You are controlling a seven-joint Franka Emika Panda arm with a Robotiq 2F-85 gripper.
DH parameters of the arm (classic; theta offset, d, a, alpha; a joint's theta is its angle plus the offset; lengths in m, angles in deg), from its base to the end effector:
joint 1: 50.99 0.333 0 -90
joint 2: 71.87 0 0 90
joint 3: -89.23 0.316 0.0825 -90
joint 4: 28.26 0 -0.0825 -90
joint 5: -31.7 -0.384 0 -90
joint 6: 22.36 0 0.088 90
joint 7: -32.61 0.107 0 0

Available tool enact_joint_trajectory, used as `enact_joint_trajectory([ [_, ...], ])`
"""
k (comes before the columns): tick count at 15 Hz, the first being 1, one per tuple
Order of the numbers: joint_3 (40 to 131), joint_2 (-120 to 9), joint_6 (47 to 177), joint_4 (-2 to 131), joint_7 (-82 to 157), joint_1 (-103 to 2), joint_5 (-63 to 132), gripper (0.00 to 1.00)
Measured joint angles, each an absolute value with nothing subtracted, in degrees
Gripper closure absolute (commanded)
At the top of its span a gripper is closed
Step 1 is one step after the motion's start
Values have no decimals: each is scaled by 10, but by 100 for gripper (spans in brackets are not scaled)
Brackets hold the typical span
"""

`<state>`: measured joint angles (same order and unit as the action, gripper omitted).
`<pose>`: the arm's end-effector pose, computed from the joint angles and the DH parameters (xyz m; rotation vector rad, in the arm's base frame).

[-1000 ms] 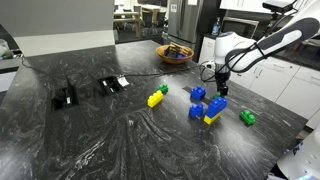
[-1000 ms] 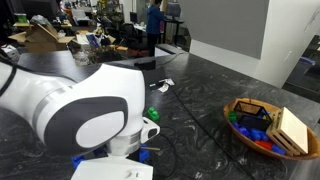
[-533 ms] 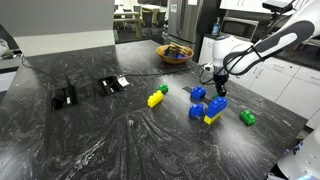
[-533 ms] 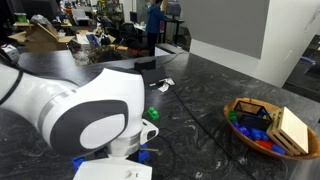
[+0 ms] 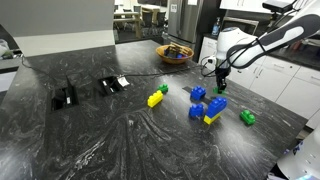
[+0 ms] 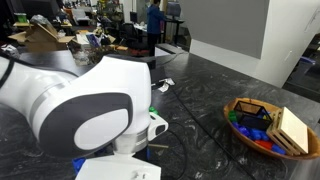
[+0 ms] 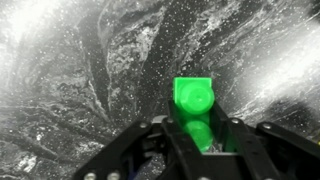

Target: Take the green legos between the blue legos and move it closer to the yellow legos

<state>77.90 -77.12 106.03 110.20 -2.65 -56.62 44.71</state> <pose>0.4466 -0.1428 0.3380 2.9495 0.7060 -0.2176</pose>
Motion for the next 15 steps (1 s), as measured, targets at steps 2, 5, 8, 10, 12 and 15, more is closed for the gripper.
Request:
enact_joint_trajectory([
  [2,777,-790,1062,1099,-20,-574,447,90],
  [5,779,-825,1066,1081,8,-576,453,90],
  [8,796,-848,1069,1049,39,-570,458,90],
  [10,815,-847,1072,1021,63,-558,464,90],
  [12,837,-831,1083,991,87,-543,477,90],
  [15,866,-771,1099,926,118,-524,503,90],
])
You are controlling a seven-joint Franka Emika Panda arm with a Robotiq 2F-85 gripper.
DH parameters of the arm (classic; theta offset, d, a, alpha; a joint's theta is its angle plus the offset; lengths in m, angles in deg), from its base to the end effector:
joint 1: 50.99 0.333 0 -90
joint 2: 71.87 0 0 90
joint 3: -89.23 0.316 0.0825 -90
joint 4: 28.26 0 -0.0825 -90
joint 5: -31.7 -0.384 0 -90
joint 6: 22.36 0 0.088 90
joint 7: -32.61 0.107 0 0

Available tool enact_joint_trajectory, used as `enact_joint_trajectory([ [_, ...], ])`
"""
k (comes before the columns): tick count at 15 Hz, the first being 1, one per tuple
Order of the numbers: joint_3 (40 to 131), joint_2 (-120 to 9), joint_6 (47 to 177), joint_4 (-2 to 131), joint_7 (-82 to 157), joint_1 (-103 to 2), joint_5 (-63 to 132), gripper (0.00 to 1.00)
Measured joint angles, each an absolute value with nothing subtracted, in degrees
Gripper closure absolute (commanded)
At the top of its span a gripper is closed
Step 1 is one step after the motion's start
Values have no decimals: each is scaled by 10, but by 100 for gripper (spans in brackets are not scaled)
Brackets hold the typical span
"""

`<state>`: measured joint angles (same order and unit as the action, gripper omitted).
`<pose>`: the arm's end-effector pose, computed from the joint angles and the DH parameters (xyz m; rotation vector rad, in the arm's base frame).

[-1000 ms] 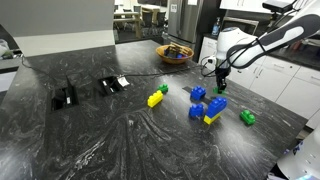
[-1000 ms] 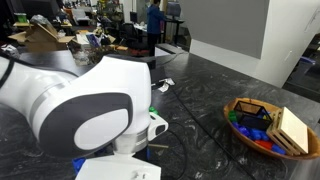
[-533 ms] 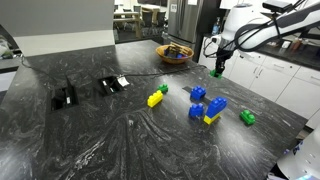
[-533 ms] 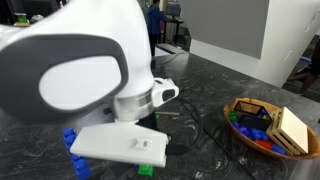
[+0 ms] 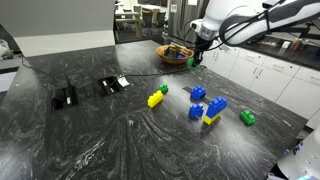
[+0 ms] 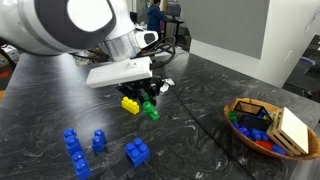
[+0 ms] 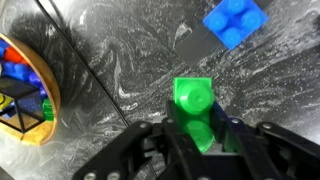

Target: Take the green legos between the blue legos and move it closer to the yellow legos

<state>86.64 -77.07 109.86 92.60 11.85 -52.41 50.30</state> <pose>0.5489 -0.0454 0.4866 2.7244 0.6612 0.3162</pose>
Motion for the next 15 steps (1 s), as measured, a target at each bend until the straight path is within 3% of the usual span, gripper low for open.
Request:
enact_joint_trajectory([
  [8,904,-576,1099,728,124,-483,540,90],
  [15,925,-511,1093,678,46,-476,536,90],
])
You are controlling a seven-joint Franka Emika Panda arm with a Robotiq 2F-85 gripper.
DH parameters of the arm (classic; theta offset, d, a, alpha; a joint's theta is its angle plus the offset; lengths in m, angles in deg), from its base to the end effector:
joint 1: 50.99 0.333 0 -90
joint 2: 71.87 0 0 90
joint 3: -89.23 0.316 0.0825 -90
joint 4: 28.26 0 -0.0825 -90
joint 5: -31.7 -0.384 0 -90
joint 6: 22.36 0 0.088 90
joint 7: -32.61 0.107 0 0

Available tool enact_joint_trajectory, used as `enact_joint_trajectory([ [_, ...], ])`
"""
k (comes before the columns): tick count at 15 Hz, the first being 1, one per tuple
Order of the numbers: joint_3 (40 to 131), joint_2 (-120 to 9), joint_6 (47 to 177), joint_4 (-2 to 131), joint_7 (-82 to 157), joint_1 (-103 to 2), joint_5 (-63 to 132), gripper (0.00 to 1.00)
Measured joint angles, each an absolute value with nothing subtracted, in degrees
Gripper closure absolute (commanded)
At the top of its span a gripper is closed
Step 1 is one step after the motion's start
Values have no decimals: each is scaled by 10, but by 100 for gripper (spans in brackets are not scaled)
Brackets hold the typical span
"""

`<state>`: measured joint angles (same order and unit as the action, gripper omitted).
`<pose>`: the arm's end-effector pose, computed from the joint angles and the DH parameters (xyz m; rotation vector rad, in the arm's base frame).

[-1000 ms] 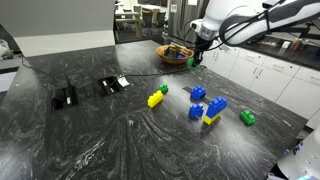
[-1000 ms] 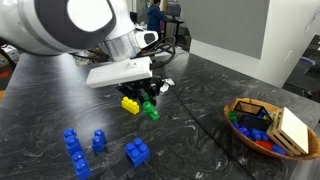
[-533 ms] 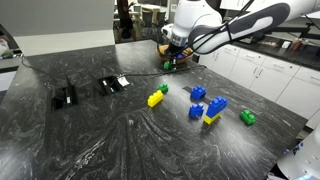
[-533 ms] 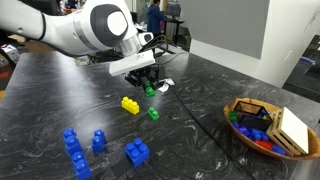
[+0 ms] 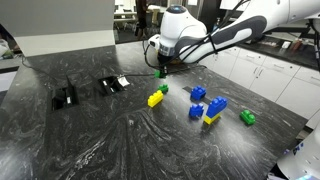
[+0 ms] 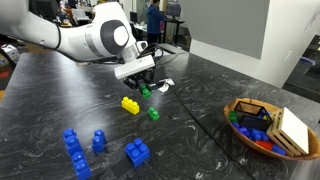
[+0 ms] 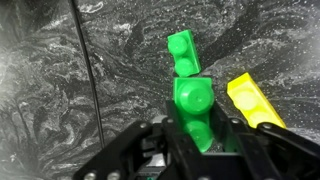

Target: Take the green legos between the blue legos and move it closer to the yellow legos

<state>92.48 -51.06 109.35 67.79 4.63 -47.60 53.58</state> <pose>0.6792 0.0668 0.4199 2.5601 1.1070 0.2800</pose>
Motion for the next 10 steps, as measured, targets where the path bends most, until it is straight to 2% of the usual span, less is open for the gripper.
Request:
enact_joint_trajectory([
  [10,937,-405,1073,578,-23,-472,535,90],
])
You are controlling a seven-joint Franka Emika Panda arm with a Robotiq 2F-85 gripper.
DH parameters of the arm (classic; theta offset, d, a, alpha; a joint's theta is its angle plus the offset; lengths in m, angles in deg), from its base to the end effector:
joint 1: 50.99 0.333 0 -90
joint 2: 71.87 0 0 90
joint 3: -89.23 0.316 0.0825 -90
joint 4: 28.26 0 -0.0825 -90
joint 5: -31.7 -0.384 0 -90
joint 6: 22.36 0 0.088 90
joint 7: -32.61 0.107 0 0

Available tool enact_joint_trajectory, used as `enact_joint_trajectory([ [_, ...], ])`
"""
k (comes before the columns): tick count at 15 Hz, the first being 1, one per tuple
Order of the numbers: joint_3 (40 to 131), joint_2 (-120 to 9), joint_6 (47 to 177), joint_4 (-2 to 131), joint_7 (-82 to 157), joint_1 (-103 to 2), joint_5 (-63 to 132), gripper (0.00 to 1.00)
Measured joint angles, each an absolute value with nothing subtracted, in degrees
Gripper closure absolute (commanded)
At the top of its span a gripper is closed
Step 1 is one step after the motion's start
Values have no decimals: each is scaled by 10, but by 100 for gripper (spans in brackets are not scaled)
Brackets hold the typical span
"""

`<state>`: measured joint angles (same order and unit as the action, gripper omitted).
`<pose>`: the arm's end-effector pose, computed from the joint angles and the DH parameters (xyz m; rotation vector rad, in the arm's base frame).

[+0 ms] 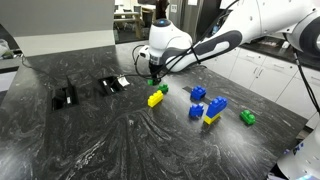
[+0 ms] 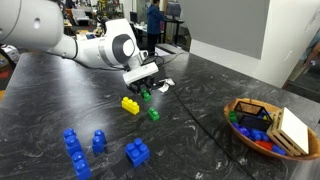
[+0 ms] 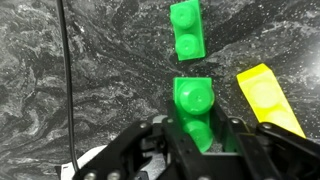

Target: Take the green legos between the blue legos and move it closer to the yellow legos

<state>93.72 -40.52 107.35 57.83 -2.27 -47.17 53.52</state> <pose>0.7183 0.0851 0.3726 2.5020 1.2879 0.2065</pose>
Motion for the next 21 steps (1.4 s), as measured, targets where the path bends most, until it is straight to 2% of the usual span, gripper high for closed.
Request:
enact_joint_trajectory([
  [8,950,-350,1047,534,-66,-460,535,90],
  [21,950,-336,1003,519,-98,-446,536,90],
])
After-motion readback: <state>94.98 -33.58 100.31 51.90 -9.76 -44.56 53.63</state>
